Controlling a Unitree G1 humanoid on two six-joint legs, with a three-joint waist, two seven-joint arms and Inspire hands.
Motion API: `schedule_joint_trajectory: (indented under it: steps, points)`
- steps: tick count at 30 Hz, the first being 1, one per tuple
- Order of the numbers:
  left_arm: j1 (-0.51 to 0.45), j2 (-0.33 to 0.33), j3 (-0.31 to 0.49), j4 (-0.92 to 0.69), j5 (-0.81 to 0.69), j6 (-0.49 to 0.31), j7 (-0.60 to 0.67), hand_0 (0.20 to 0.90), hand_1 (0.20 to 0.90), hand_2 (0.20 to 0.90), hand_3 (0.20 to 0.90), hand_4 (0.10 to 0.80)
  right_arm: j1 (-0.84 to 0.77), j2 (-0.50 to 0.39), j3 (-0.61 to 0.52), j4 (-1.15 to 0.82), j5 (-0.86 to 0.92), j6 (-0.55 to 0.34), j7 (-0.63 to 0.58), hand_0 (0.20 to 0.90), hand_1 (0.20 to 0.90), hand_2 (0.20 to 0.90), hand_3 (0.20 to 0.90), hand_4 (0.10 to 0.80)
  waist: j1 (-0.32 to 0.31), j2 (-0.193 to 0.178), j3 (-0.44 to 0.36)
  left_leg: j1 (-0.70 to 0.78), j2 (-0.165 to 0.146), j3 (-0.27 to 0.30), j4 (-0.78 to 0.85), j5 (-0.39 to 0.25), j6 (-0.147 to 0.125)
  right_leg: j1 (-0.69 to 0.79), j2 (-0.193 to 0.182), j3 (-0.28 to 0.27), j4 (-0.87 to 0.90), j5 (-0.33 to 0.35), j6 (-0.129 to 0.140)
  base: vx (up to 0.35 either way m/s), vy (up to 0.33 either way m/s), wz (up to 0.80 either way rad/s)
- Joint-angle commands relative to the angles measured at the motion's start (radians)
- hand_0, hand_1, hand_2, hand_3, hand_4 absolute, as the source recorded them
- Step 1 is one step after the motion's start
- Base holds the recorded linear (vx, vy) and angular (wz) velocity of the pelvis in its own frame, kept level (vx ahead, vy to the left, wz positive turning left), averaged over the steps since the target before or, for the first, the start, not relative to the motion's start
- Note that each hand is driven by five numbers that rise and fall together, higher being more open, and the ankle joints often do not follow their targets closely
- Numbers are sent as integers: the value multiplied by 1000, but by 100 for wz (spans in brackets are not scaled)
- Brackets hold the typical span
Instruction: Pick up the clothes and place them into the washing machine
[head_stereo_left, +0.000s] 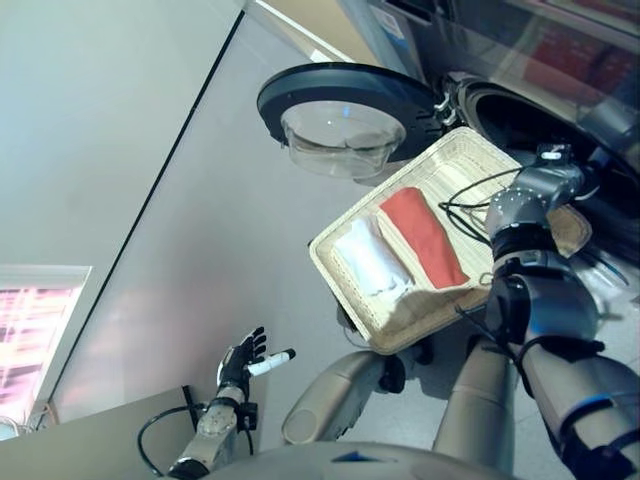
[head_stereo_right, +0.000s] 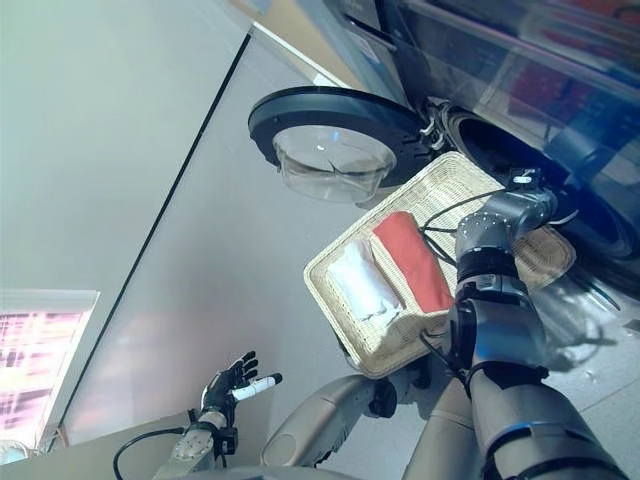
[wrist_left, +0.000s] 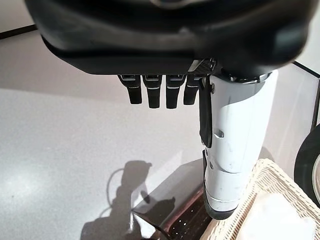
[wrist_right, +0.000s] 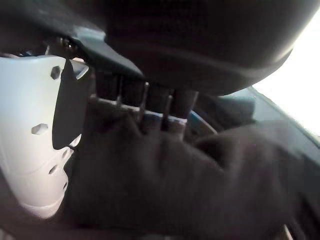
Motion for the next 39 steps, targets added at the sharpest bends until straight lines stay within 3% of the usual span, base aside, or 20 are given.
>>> schedule_joint_trajectory:
  steps: [1, 4, 5, 6, 7, 10, 12, 13, 22, 24, 25, 26, 31, 34, 39]
  points:
    - [3, 48, 27, 84, -28, -15, 19, 900, 900, 900, 900, 800, 4, -12, 71, -127, -53, -39, 84, 900, 900, 900, 900, 800, 10, 27, -74, -95, -25, -11, 45, 8, -63, 69, 22, -48, -17, -26, -31, 0, 0, 0]
    - [4, 47, 26, 85, -29, -15, 18, 900, 900, 900, 900, 800, 7, -10, 72, -129, -63, -36, 79, 900, 900, 900, 900, 800, 8, 27, -74, -94, -24, -7, 46, 8, -63, 69, 22, -45, -16, -25, -31, 0, 0, 0]
    - [5, 46, 25, 85, -30, -16, 17, 900, 900, 900, 900, 800, 10, -7, 72, -132, -65, -37, 78, 480, 480, 480, 480, 500, 7, 27, -74, -96, -24, -6, 47, 8, -63, 67, 23, -44, -16, -25, -30, 0, 0, 0]
    - [5, 45, 25, 85, -30, -16, 17, 900, 900, 900, 900, 800, 10, -6, 72, -133, -66, -37, 77, 271, 271, 271, 271, 351, 7, 27, -74, -96, -24, -6, 47, 8, -63, 67, 23, -44, -16, -25, -30, 0, 0, 0]
    - [7, 45, 26, 88, -32, -16, 18, 900, 900, 900, 900, 800, 13, 0, 73, -141, -69, -42, 75, 200, 200, 200, 200, 300, 7, 27, -75, -97, -23, -5, 46, 9, -63, 67, 23, -43, -16, -26, -31, 0, 0, 0]
    - [6, 44, 24, 94, -32, -18, 17, 900, 900, 900, 900, 800, 16, 10, 67, -160, -64, -50, 81, 200, 200, 200, 200, 300, 7, 27, -77, -94, -24, -3, 42, 10, -63, 67, 23, -42, -15, -27, -31, 0, 0, 0]
    - [8, 46, 24, 95, -32, -19, 17, 900, 900, 900, 900, 800, 21, 15, 62, -177, -56, -65, 86, 477, 477, 477, 477, 498, 6, 27, -78, -93, -25, -3, 40, 11, -64, 68, 22, -43, -17, -28, -31, 0, 0, 0]
    - [8, 46, 24, 96, -32, -19, 17, 900, 900, 900, 900, 800, 22, 16, 62, -178, -57, -66, 86, 900, 900, 900, 900, 800, 6, 27, -78, -93, -25, -4, 39, 11, -64, 68, 22, -43, -17, -28, -31, 0, 0, 0]
    - [11, 54, 22, 97, -35, -20, 12, 900, 900, 900, 900, 800, 30, 36, 63, -218, -62, -73, 81, 900, 900, 900, 900, 800, 5, 27, -83, -87, -29, 6, 35, 11, -64, 62, 19, -34, -13, -26, -30, 0, 0, 0]
    - [6, 60, 19, 108, -11, -6, 25, 900, 900, 900, 900, 800, 8, -37, 77, -24, -158, 1, -52, 900, 900, 900, 900, 800, 3, 27, -84, -87, -27, 7, 38, 7, -64, 64, 20, -32, -16, -23, -30, 0, 0, 0]
    - [2, 59, 19, 109, -10, -6, 26, 900, 900, 900, 900, 800, -1, -43, 77, -15, -161, 6, -56, 900, 900, 900, 900, 800, 5, 27, -83, -88, -27, 8, 38, 7, -64, 64, 20, -32, -16, -24, -30, 0, 0, 0]
    - [-17, 59, 23, 127, 12, 6, 37, 900, 900, 900, 900, 800, -34, -93, 78, 106, -200, 69, -124, 900, 900, 900, 900, 800, 5, 27, -87, -87, -25, 6, 41, 3, -64, 64, 22, -34, -18, -22, -30, 0, 0, 0]
    - [-15, 39, 22, 126, -5, -1, 34, 900, 900, 900, 900, 800, -7, 20, 97, -35, -127, 39, -41, 900, 900, 900, 900, 800, -2, 27, -80, -88, -20, 8, 41, 3, -63, 66, 26, -34, -27, -20, -29, 2, -1, -5]
    - [-13, 49, 27, 137, 11, 9, 42, 900, 900, 900, 900, 800, -24, -63, 110, 128, -236, 107, -160, 900, 900, 900, 900, 800, -6, 27, -73, -88, -18, 4, 46, 2, -63, 69, 27, -39, -26, -19, -33, -5, -5, -2]
    - [-23, 43, 30, 142, 24, 6, 55, 900, 900, 900, 900, 800, -14, -30, 147, 147, -254, 139, -147, 900, 900, 900, 900, 800, -11, 22, -67, -89, -15, 1, 47, 0, -62, 69, 31, -42, -34, -14, -34, 7, 1, 3]
